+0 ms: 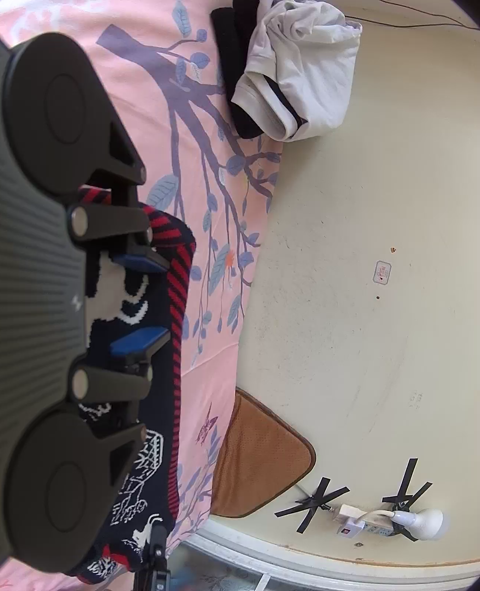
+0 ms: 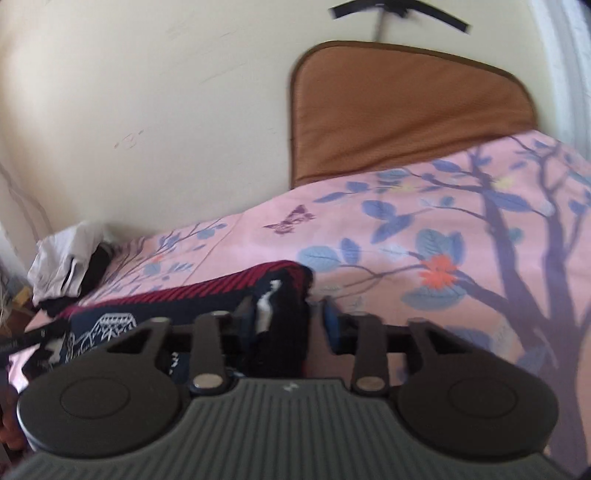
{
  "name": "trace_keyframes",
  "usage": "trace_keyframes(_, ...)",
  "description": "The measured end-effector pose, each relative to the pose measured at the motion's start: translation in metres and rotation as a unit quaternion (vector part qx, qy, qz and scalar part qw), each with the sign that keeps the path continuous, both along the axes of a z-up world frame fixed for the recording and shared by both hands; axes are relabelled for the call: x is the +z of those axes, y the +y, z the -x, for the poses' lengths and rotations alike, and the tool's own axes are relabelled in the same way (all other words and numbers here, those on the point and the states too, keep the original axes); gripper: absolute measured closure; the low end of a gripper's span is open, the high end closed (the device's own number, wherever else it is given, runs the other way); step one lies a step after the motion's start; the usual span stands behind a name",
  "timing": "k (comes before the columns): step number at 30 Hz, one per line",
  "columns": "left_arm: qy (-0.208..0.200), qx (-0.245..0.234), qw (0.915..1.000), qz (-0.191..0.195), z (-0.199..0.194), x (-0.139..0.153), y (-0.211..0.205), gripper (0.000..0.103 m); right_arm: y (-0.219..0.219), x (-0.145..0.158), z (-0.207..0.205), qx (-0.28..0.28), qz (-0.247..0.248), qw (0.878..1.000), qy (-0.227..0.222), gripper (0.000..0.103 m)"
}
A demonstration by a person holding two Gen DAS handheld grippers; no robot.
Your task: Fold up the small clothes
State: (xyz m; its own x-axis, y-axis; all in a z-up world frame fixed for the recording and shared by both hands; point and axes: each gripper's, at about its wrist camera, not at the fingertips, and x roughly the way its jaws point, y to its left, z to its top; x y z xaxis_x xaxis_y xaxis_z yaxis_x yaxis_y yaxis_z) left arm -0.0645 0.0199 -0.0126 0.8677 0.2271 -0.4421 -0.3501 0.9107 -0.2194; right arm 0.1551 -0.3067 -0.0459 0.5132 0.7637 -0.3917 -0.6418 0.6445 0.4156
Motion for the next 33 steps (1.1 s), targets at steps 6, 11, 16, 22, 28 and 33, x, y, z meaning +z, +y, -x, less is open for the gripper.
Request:
trace_keyframes(6,-0.061,-0.025,0.9970,0.042,0.022,0.020,-0.003,0.068,-0.040,0.028,0.037,-0.011,-0.050,0.998,-0.039,0.050)
trace_keyframes(11,-0.060,-0.100,0.9928,0.027,0.012,0.031,-0.041,0.068,-0.011,0.039,0.073,0.079,-0.049,0.993,-0.066,0.050)
trace_keyframes(16,0.071,-0.102,0.9921,-0.017,-0.020,-0.008,-0.051,0.074,0.023,-0.012,0.059,0.084,0.027,0.996,-0.005,0.054)
trace_keyframes(22,0.039,-0.096,0.9915,0.078,-0.009,-0.002,-0.027,0.076,-0.040,0.004,0.058,0.036,-0.092,0.994,0.040,0.053)
trace_keyframes(28,-0.007,-0.146,0.9667,0.210,-0.027,0.020,-0.021,0.085,-0.065,-0.015,0.024,-0.006,-0.128,0.975,0.182,0.030)
trace_keyframes(33,0.073,-0.144,0.9577,0.238,-0.069,-0.005,-0.032,0.096,-0.028,-0.023,0.007,0.004,-0.107,0.972,0.208,0.034)
